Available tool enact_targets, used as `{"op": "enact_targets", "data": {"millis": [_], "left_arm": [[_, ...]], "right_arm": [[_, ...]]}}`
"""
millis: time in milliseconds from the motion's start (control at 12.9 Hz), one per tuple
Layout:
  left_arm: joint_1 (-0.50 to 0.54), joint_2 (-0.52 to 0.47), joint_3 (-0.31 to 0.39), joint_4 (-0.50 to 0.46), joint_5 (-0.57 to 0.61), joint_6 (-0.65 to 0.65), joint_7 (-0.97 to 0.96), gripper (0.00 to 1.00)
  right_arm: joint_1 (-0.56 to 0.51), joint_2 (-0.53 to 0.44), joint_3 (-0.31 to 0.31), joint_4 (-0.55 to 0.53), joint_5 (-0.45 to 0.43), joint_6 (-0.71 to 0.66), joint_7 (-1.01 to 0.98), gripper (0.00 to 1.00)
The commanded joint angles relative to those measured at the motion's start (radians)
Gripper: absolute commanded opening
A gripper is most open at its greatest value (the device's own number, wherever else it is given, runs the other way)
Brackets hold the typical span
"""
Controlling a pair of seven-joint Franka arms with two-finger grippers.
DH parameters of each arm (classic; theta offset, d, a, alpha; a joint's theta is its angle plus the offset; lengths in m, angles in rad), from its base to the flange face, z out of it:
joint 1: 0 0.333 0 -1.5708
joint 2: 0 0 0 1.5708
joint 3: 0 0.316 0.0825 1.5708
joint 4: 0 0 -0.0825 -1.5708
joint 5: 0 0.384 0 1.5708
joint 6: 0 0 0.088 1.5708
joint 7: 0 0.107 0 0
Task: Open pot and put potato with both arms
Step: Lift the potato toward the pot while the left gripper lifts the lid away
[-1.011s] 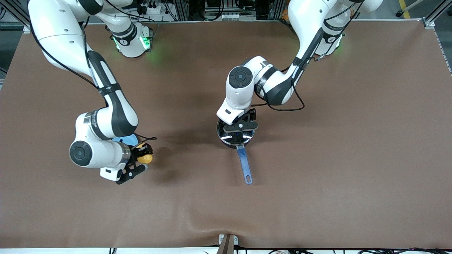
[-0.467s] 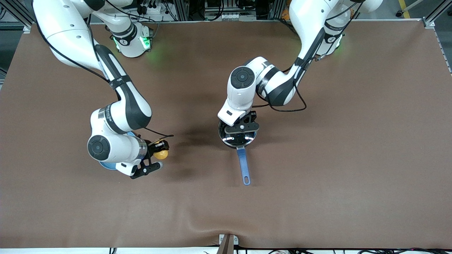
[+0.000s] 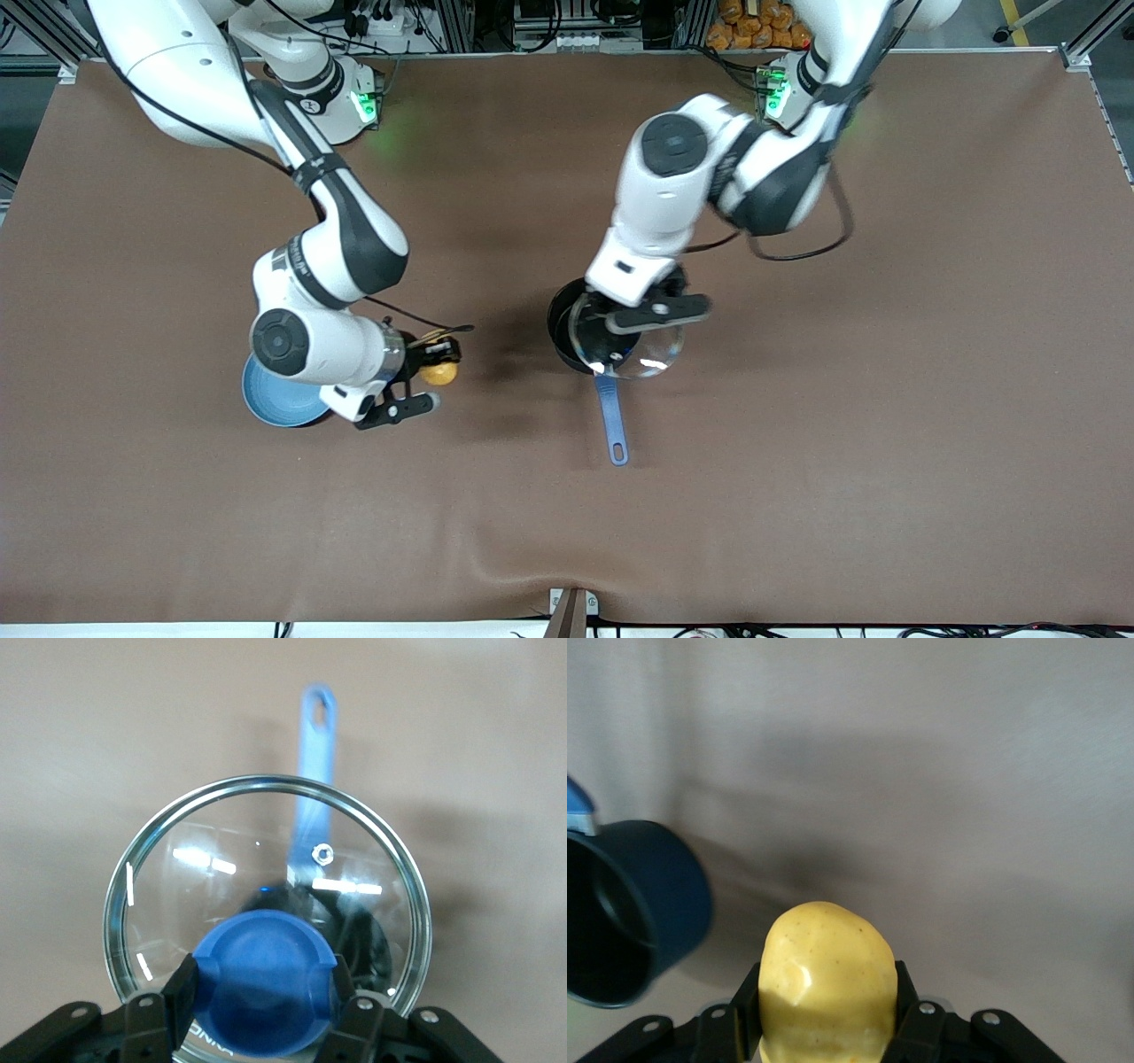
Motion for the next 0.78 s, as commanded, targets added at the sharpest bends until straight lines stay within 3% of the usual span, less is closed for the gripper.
{"op": "enact_targets", "data": {"millis": [0,311,544,700], "left_arm": [[0.117,-0.084,-0.016,-0.02,-0.03,-0.101,0.137,0.0],[0.242,-0.114,-0.016,-0.023,-0.073,-0.175,0.295,0.0],[0.331,-0.124,-0.016,-0.052,-0.073,-0.205,0.433,0.0],[0.363,-0.13,-0.016,-0.077,-0.073,-0.204,0.466,0.0]], "right_arm": [[0.087,-0.017,0.016,0.014,-0.016,0.018,0.144,0.0],[0.227,0.009,0.008,0.02,-0.059,0.137,0.357,0.0],[0.317,0.061,-0.003,0.022,-0.153,0.25,0.494,0.0],[0.388,0.098,-0.045,0.025,-0.21,0.306,0.557,0.0]]}}
